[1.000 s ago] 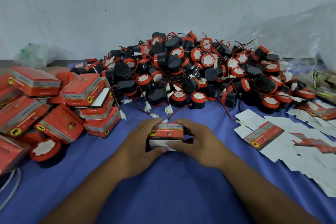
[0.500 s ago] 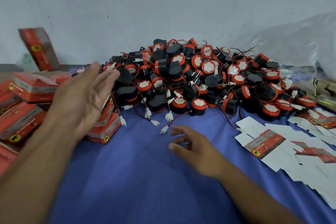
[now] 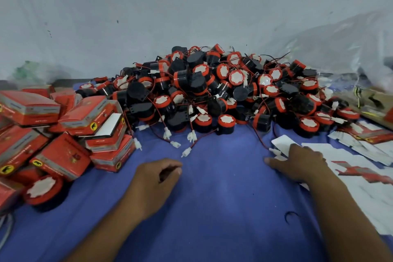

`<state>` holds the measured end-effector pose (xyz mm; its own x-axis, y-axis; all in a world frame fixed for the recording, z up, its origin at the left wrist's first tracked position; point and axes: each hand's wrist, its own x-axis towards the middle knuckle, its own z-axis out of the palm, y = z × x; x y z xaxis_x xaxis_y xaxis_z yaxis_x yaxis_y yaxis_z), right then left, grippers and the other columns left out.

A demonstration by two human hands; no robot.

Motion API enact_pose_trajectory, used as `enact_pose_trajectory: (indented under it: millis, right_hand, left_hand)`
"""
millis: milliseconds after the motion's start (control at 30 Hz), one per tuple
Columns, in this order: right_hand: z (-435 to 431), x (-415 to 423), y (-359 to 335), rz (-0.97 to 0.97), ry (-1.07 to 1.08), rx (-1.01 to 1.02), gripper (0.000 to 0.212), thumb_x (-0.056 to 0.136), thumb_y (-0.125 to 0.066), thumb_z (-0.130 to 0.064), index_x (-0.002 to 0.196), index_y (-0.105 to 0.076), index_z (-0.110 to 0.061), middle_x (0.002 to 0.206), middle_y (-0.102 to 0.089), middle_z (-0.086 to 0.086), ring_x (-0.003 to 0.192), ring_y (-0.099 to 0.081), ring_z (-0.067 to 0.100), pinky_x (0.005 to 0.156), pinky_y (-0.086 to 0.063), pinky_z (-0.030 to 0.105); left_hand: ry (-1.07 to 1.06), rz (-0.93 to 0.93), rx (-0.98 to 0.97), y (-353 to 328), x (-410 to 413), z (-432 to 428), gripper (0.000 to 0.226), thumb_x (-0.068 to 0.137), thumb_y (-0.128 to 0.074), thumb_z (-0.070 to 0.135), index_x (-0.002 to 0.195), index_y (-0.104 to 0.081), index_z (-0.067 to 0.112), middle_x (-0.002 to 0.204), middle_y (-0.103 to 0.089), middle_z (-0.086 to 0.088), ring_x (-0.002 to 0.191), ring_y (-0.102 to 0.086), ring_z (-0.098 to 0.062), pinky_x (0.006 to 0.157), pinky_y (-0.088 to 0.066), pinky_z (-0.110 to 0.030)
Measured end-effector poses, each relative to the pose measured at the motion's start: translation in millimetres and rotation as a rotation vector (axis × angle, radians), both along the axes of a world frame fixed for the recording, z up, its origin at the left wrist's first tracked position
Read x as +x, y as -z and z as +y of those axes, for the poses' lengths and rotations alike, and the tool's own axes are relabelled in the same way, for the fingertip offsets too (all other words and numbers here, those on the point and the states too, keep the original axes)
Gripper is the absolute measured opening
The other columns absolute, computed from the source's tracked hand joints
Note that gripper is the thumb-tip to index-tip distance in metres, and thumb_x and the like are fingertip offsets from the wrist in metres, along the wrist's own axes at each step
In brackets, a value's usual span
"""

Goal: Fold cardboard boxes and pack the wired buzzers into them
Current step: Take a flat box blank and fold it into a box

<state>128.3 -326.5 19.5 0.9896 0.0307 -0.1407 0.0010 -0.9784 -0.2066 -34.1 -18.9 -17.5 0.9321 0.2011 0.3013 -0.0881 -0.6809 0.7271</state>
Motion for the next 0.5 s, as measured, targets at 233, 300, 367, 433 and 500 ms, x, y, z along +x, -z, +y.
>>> enact_pose_trajectory:
  millis: [233,300,367,433,500]
  right_hand:
    - [16.4,-4.3,-9.3,-0.278,0.026,0.114,0.029,0.085,-0.062,-0.018,0.063,-0.045,-0.011,0.062,-0.050,0.007,0.054,-0.045,0.023,0.047,-0.026,0.027]
    - [16.2,-4.3,-11.0,-0.284,0.039,0.103,0.027,0.087,-0.063,-0.023,0.068,-0.049,-0.011,0.069,-0.054,0.008,0.057,-0.047,0.023,0.048,-0.027,0.027]
    - [15.5,-3.1,-8.7,-0.175,-0.012,0.029,0.025,0.092,-0.061,-0.035,0.092,-0.061,-0.010,0.095,-0.064,0.013,0.080,-0.059,0.028,0.059,-0.041,0.032]
    - [9.8,0.4,-5.9,-0.140,0.002,0.031,0.043,0.093,-0.061,-0.044,0.118,-0.058,-0.010,0.124,-0.057,0.020,0.113,-0.052,0.037,0.088,-0.043,0.040]
    - [-3.9,7.6,-4.7,-0.149,0.123,0.074,0.059,0.092,-0.062,-0.049,0.133,-0.046,-0.010,0.137,-0.046,0.023,0.127,-0.040,0.041,0.103,-0.035,0.047]
  left_hand:
    - [0.025,-0.045,0.012,-1.3,-1.4,-2.6,0.022,0.094,-0.065,0.022,0.098,-0.066,0.044,0.103,-0.061,0.039,0.096,-0.060,0.011,0.080,-0.044,-0.003]
    - [0.040,-0.042,0.019,-1.8,-1.8,-3.7,0.025,0.095,-0.064,0.023,0.096,-0.063,0.048,0.104,-0.061,0.038,0.096,-0.060,0.009,0.080,-0.044,-0.003]
    - [0.048,-0.034,0.019,-2.4,-2.5,-4.0,0.025,0.095,-0.063,0.024,0.095,-0.062,0.049,0.104,-0.061,0.036,0.096,-0.060,0.008,0.081,-0.044,-0.004]
    - [0.046,-0.031,0.018,-2.3,-2.7,-3.8,0.021,0.095,-0.063,0.023,0.094,-0.065,0.044,0.103,-0.062,0.033,0.095,-0.061,0.004,0.081,-0.046,-0.006]
    - [0.043,-0.032,0.009,-2.0,-2.1,-3.6,0.020,0.095,-0.064,0.021,0.093,-0.067,0.041,0.100,-0.065,0.030,0.094,-0.062,0.001,0.080,-0.048,-0.009]
